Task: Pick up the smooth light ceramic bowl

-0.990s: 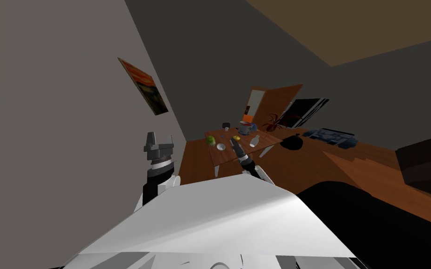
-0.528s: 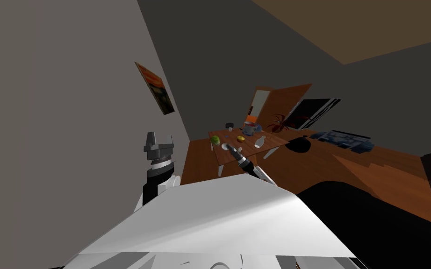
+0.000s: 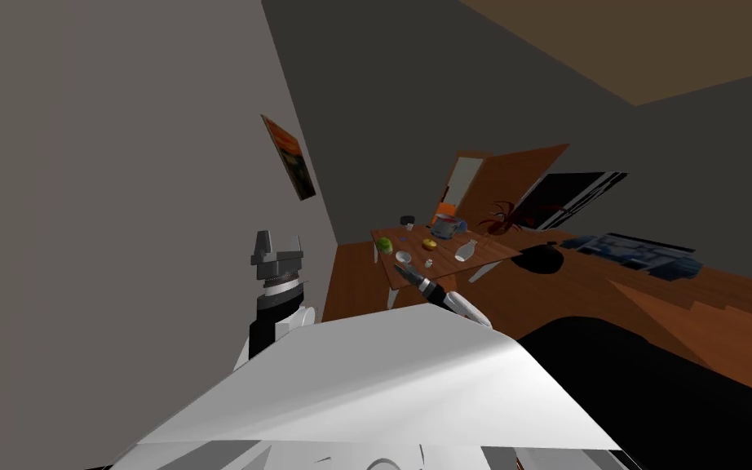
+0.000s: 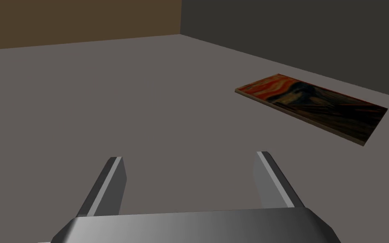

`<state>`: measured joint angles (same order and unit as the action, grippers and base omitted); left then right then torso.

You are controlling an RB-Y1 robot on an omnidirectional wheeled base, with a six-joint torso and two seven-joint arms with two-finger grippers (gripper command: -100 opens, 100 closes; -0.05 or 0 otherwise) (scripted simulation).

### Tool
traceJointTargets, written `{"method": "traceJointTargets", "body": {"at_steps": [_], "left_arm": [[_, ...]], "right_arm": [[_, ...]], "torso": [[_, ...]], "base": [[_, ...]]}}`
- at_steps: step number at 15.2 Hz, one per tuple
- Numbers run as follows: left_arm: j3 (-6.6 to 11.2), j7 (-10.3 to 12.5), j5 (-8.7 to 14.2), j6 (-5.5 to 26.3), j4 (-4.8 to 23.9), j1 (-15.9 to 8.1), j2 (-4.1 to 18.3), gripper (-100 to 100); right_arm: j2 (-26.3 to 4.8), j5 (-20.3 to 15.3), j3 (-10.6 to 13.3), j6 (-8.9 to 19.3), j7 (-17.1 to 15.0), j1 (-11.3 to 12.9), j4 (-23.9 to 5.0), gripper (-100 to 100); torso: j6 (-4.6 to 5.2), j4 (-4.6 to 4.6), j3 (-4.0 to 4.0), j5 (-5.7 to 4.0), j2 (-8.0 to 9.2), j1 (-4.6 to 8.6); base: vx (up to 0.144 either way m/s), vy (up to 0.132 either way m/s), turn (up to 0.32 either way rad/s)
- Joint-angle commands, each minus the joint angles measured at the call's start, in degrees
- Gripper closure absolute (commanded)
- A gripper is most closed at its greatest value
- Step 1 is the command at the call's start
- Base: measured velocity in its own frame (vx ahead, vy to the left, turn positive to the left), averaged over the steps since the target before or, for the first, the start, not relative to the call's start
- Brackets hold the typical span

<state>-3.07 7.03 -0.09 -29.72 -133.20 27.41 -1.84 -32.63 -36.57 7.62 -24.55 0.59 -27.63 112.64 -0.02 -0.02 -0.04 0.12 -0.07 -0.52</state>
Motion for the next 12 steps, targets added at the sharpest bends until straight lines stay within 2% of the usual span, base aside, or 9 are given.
{"method": "traceJointTargets", "body": {"at_steps": [1,2,3,4,5,7,8,9,12], "left_arm": [[0.00,0.0,0.0,0.0,0.0,0.0,0.0,0],[0.00,0.0,0.0,0.0,0.0,0.0,0.0,0],[0.00,0.0,0.0,0.0,0.0,0.0,0.0,0],[0.00,0.0,0.0,0.0,0.0,0.0,0.0,0],[0.00,0.0,0.0,0.0,0.0,0.0,0.0,0],[0.00,0.0,0.0,0.0,0.0,0.0,0.0,0],[0.01,0.0,0.0,0.0,0.0,0.0,0.0,0],[0.00,0.0,0.0,0.0,0.0,0.0,0.0,0],[0.01,0.0,0.0,0.0,0.0,0.0,0.0,0]], "right_arm": [[-2.8,-2.9,0.6,1.4,1.2,0.1,-2.6,-100],[-2.8,-3.9,0.6,1.4,1.2,0.1,-2.6,-100],[-4.8,-5.4,1.1,2.4,2.1,0.0,-4.3,-100],[-4.8,-6.5,1.1,2.4,2.1,0.0,-4.3,-100],[-6.7,-7.9,1.5,3.3,3.1,-0.1,-6.1,-100],[-6.7,-9.0,1.5,3.3,3.1,-0.1,-6.1,-100],[-8.6,-11.2,2.0,4.2,4.0,-0.2,-7.9,-100],[-8.6,-11.6,2.0,4.2,4.0,-0.2,-7.9,-100],[-12.2,-15.8,3.0,6.0,5.9,-0.4,-11.5,-100]], "torso": [[0.00,0.00,0.00,0.00,0.00,0.00],[0.00,0.00,-0.01,0.00,-0.01,0.02],[0.00,0.00,-0.01,-0.01,-0.01,0.07],[0.00,-0.01,-0.02,-0.02,-0.04,0.10],[0.00,-0.01,-0.03,-0.02,-0.06,0.12],[0.00,-0.02,-0.05,-0.02,-0.09,0.10],[0.02,-0.01,-0.03,-0.03,-0.05,0.17],[0.00,-0.01,-0.02,-0.05,-0.03,0.21],[0.01,-0.02,-0.06,-0.05,-0.10,0.25]], "base": [[0.032,0.118,0.097],[0.031,0.100,0.081],[0.046,0.095,0.088],[0.051,0.094,0.084],[0.057,0.105,0.115],[0.043,0.086,0.053],[0.032,0.067,0.088],[0.038,0.064,0.082],[0.070,0.068,0.095]]}}
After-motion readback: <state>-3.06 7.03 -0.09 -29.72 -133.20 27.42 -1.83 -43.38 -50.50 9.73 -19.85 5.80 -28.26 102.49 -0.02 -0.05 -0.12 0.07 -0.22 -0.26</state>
